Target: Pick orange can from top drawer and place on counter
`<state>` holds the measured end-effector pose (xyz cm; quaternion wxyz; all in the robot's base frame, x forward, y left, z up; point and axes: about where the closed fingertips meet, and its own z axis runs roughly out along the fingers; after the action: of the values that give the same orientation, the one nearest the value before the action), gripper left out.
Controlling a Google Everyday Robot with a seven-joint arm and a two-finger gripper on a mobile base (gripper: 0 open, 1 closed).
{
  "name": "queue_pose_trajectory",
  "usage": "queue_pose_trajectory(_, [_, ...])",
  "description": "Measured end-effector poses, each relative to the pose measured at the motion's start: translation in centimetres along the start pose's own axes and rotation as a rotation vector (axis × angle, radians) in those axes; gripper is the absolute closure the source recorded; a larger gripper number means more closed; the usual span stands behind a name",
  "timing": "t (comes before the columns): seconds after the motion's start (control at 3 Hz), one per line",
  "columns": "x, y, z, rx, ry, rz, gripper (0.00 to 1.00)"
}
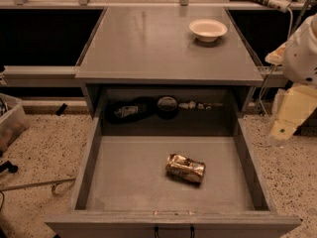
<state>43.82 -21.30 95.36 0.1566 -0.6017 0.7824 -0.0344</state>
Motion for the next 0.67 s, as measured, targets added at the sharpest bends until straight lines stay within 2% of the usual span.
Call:
queue_pose_trajectory(0.33, [0.0,0.8,4.7,-0.012,-0.014,0.009,0.0])
queue_pose_trajectory(0.67, [-0.3,1.6,9.1,-0.006,-0.068,0.047,0.0])
